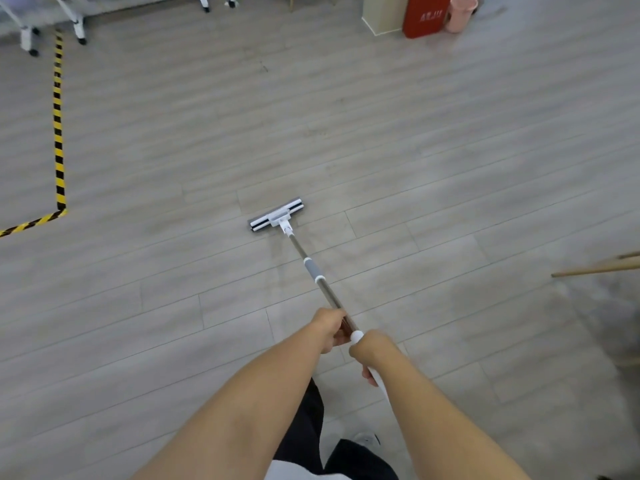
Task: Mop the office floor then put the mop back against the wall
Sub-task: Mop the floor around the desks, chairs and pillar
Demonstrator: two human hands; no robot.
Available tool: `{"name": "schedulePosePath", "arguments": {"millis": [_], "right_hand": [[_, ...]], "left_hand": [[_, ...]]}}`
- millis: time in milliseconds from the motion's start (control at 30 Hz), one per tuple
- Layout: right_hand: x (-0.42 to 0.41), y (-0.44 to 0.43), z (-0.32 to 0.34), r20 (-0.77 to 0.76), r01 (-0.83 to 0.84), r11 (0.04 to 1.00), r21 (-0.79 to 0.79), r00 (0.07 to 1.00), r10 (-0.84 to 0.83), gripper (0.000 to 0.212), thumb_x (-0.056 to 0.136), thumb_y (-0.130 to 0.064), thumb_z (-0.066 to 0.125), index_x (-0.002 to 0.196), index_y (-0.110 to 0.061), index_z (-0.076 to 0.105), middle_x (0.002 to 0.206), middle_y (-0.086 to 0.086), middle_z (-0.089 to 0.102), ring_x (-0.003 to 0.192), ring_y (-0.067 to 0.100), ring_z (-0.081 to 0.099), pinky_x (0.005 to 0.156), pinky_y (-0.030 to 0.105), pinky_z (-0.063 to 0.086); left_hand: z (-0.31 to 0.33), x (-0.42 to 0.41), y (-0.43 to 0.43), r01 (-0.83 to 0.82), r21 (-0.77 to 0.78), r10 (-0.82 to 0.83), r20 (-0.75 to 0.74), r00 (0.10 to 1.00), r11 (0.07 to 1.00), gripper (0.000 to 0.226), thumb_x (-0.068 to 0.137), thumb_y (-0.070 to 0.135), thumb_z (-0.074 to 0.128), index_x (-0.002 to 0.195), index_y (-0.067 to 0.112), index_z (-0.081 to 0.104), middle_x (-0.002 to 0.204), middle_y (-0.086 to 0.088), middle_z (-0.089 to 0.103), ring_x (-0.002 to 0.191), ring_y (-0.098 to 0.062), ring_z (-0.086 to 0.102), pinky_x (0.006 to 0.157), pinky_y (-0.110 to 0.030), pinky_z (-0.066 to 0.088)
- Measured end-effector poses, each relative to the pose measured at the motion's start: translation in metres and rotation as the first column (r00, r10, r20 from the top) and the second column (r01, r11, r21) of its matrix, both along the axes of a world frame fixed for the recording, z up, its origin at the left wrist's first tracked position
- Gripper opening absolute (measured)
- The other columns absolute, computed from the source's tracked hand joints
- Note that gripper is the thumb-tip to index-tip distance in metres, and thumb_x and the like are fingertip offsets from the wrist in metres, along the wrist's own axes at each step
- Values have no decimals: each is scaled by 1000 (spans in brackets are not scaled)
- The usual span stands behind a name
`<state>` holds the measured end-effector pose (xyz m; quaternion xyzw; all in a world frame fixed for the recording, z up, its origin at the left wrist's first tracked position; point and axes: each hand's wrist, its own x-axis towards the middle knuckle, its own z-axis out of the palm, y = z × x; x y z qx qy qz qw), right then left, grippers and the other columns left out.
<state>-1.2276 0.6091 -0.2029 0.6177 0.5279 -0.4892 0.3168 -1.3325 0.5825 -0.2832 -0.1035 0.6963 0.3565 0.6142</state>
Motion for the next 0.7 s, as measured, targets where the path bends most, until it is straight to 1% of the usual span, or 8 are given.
{"name": "schedulePosePath", "arguments": {"millis": [67,133,233,300,367,500,600,700], "right_hand": [[-15,13,-7,12,16,998,-53,1000,-16,38,97,-18,44,134,-9,51,72,13,60,51,23,53,54,28,48],[-30,24,-13,30,50,996,-80,998,-48,36,98,-22,47,127,-4,54,67,11,59,50,23,53,56,30,50],[-52,42,-19,-26,128,988,-91,991,-131,26,96,-20,51,111,-1,58,65,11,59,54,26,55,57,32,50],[-66,54,-18,-66,212,966,-147,973,-223,17,94,-18,55,97,-2,59,62,9,56,50,22,53,52,29,47],[-80,66,-14,-78,297,924,-243,943,-323,17,95,-20,60,86,-5,58,58,6,52,44,17,49,47,25,44],[-109,84,-8,-77,328,896,-299,928,-365,14,95,-17,61,87,-8,55,54,4,47,39,14,41,42,23,38],[-122,94,3,-80,326,905,-274,930,-360,8,94,-11,58,91,-4,55,52,4,45,37,14,37,40,23,35],[-136,108,18,-84,302,921,-245,940,-330,9,93,-11,58,96,-2,57,54,4,47,37,14,39,41,24,37]], "left_hand": [[-9,-16,11,-40,1,40,51,998,999,16,100,11,51,97,0,62,82,-14,67,78,-30,69,79,-43,62],[-20,-35,25,-51,-12,51,73,996,999,17,101,11,49,102,-1,62,83,-15,67,81,-32,68,81,-44,61],[-34,-67,48,-56,-46,59,84,995,997,18,102,11,47,108,-2,58,87,-18,67,84,-32,68,75,-43,61],[-39,-87,65,-62,-71,69,97,993,996,15,104,12,46,107,0,53,80,-18,64,76,-30,66,68,-42,58],[-41,-103,79,-75,-109,87,110,990,991,11,104,12,48,106,2,49,74,-15,55,66,-26,59,65,-40,57],[-41,-127,100,54,-130,-43,84,996,990,12,102,13,53,106,3,50,70,-12,55,61,-23,58,56,-36,52],[-38,-137,109,130,-116,-124,60,991,985,15,101,11,52,114,4,50,72,-11,60,63,-20,61,55,-32,51],[-26,-153,122,149,-87,-145,46,988,985,10,99,9,51,109,6,50,74,-10,61,64,-19,62,50,-29,50]]}}
